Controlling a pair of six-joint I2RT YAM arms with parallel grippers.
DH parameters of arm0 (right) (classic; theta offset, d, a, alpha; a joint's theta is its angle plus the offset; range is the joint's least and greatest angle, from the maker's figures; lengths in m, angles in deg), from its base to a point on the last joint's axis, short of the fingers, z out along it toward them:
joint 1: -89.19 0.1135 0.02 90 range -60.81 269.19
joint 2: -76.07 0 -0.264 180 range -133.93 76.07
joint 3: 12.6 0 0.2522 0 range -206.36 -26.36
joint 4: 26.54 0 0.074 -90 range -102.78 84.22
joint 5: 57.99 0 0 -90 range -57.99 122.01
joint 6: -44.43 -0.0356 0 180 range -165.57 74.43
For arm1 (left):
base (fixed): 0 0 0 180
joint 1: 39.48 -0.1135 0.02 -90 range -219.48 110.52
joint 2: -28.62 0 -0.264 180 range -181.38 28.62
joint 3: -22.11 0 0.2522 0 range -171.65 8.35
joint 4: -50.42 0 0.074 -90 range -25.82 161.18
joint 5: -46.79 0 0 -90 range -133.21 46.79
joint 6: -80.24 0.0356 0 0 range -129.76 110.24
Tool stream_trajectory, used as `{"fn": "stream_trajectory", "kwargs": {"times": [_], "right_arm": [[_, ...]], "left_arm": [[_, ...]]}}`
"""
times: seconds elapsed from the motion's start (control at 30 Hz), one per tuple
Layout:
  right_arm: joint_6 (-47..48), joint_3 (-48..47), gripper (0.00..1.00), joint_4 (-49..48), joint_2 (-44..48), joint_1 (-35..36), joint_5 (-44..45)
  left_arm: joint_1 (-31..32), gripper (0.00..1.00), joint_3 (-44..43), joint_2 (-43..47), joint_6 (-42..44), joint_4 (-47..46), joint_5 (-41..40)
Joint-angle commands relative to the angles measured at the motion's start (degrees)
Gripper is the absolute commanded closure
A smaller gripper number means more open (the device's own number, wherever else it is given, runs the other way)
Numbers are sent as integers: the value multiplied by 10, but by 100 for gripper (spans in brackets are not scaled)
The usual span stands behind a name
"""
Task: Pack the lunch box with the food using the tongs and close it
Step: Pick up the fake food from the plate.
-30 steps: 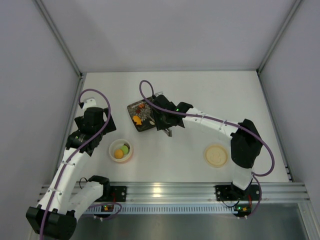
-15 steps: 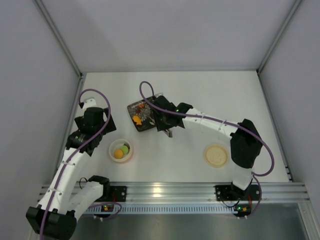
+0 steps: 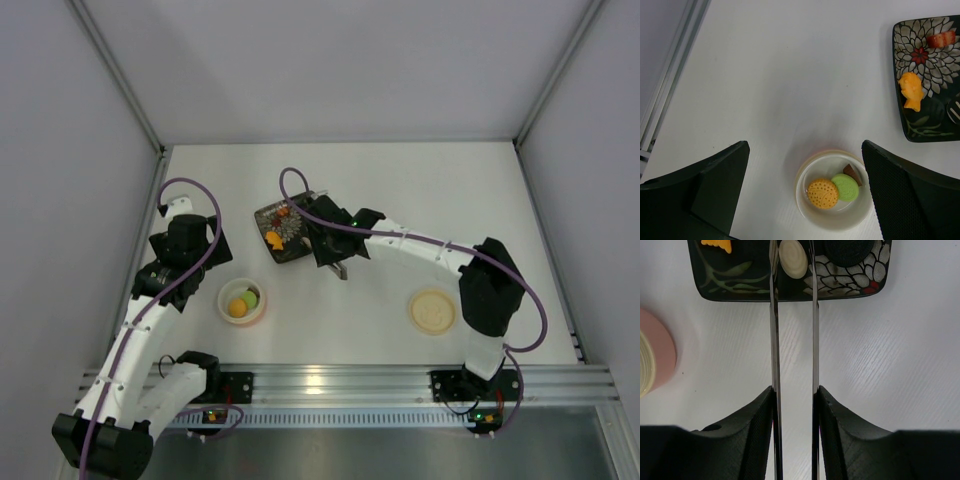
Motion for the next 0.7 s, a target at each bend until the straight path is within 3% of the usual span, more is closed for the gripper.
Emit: {"fn": "stream_trajectory", "kwargs": {"times": [0.0,0.33,0.67], "right_arm": [[-4,4,63,-14,11,-5,-3],[1,-22,77,-3,28,-5,5],[5,-36,78,5,66,-1,7]], "left_arm": [[-2,1,-4,8,5,-9,-4],[-2,1,-4,8,5,-9,-4],[-2,1,-4,8,5,-9,-5]]}}
